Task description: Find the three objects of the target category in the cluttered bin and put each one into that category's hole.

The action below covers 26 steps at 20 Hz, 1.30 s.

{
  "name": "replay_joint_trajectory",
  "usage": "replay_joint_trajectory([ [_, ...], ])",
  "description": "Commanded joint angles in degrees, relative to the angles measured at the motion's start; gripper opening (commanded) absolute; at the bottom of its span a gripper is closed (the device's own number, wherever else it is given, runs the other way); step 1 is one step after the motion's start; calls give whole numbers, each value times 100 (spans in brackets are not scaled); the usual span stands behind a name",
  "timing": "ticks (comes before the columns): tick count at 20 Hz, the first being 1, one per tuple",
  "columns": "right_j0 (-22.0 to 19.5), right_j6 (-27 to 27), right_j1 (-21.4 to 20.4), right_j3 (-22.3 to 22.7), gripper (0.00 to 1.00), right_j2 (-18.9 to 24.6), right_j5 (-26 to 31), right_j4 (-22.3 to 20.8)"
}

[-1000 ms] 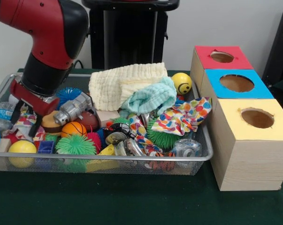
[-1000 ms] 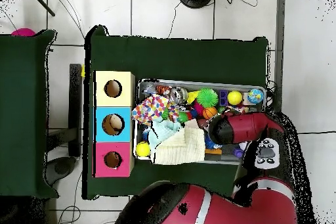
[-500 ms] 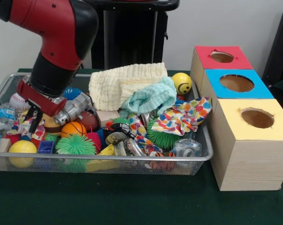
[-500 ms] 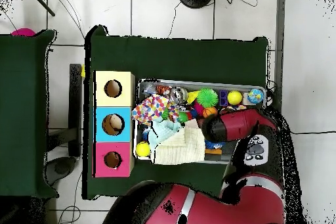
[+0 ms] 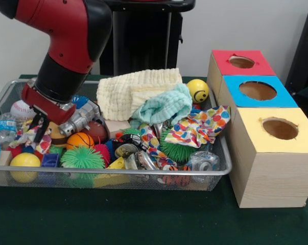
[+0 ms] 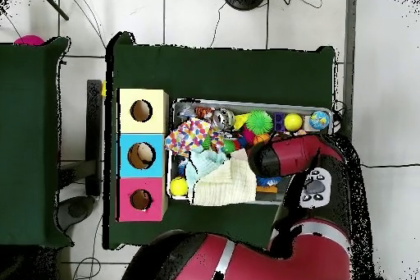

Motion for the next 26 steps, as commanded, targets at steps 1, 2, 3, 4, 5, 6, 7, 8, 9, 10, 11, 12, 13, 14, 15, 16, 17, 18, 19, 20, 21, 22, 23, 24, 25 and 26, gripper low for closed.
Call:
replay_joint_trajectory([
  [1, 244, -56, -831, 686, 0, 523, 1036, 612],
  [2, 323, -105, -996, 768, 0, 496, 1303, 715],
  [3, 396, -134, -1153, 851, 0, 477, 1597, 847],
  [4, 429, -148, -1284, 938, 0, 489, 1860, 990],
  [5, 446, -147, -1397, 1023, 0, 525, 2089, 1134],
  [6, 399, -159, -1490, 1145, 0, 621, 2216, 1283],
  [7, 352, -124, -1552, 1273, 0, 711, 2233, 1420],
  [8, 305, -89, -1614, 1402, 0, 801, 2249, 1557],
  [9, 259, -51, -1641, 1514, 0, 882, 2249, 1689],
  [10, 231, -18, -1654, 1612, 0, 938, 2218, 1789],
  [11, 200, -17, -1669, 1696, 0, 1002, 2184, 1876],
  [12, 155, -33, -1651, 1756, 0, 1069, 2137, 1948],
  [13, 130, -16, -1614, 1789, 0, 1104, 2070, 2001],
  [14, 121, 32, -1562, 1823, 0, 1122, 1955, 2034],
  [15, 107, 104, -1495, 1836, 0, 1136, 1818, 2071],
  [16, 82, 224, -1417, 1907, 0, 1170, 1624, 2149],
  [17, 68, 358, -1341, 1975, 0, 1201, 1421, 2237],
  [18, 17, 463, -1278, 2065, 0, 1277, 1174, 2329],
  [19, -34, 568, -1215, 2155, 0, 1352, 927, 2421],
  [20, -35, 669, -1163, 2218, 0, 1372, 753, 2502],
  [21, -67, 726, -1133, 2291, 0, 1427, 605, 2600],
  [22, -60, 802, -1105, 2344, 0, 1440, 563, 2701],
  [23, -79, 838, -1088, 2407, 0, 1487, 488, 2790],
  [24, -65, 867, -1073, 2435, 0, 1488, 436, 2848],
  [25, -57, 872, -1062, 2480, 0, 1500, 396, 2911],
  [26, -34, 876, -1055, 2493, 0, 1486, 376, 2963],
])
